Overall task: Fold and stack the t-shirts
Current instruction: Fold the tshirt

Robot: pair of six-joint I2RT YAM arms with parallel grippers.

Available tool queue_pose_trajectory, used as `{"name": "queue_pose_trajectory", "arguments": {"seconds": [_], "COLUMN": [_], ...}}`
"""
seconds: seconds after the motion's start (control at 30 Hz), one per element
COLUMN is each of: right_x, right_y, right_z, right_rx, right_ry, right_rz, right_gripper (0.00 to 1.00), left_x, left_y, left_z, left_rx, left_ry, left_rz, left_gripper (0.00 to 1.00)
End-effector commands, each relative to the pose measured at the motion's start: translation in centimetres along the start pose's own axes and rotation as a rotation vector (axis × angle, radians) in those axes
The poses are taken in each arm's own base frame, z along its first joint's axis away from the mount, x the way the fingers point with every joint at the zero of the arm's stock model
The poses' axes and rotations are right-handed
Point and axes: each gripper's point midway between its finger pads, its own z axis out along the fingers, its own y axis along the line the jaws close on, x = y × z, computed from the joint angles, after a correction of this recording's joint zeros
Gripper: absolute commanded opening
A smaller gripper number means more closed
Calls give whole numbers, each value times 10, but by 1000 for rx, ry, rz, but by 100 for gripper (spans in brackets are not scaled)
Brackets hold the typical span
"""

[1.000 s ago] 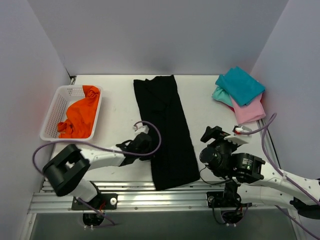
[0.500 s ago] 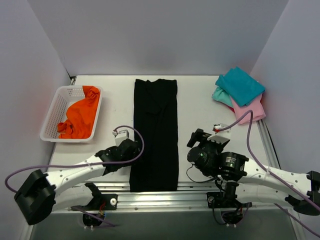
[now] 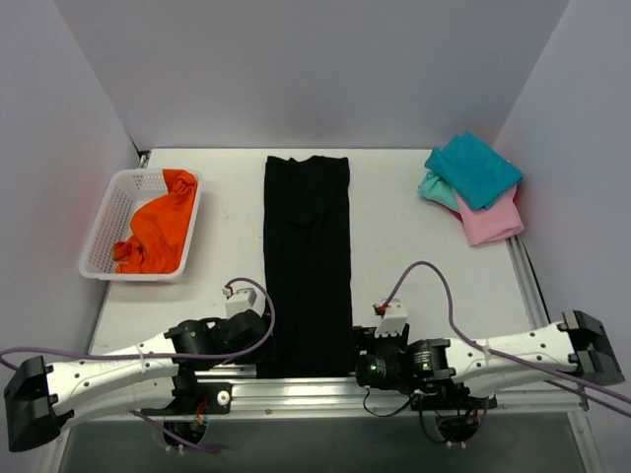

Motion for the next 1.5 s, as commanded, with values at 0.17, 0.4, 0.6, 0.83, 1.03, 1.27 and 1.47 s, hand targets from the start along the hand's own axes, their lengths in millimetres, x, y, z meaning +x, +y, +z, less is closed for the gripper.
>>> {"name": "queue_pose_trajectory", "arguments": {"seconds": [0.17,0.4,0.6,0.83,1.03,1.27,1.47], "right_x": [51,69,73,77,77,75,69], "right_y": [22,26,26,20,15,12,13], "right_z": [8,21,26,31,33,32,26], "right_rx": [21,3,4,27,39,53,63], "right_ry": [66,81,75,66,55,50,39], "right_rz": [18,66,78,71,68,64,58], "right_gripper": [77,76,72,58,36,8,0], "left_x": [61,72,68,67,64,59,59], "left_y": [5,-3,-4,0,8,7,4], "left_z": [15,25,24,27,32,38,42], "left_rx": [-38,-44,-52,-61,-95,-124,-148], "left_ry": [115,99,62,41,6,-46,-56], "left_rz": [-21,-29,-39,-59,-65,-60,-40], "left_gripper": [94,94,95,97,91,38,7]}}
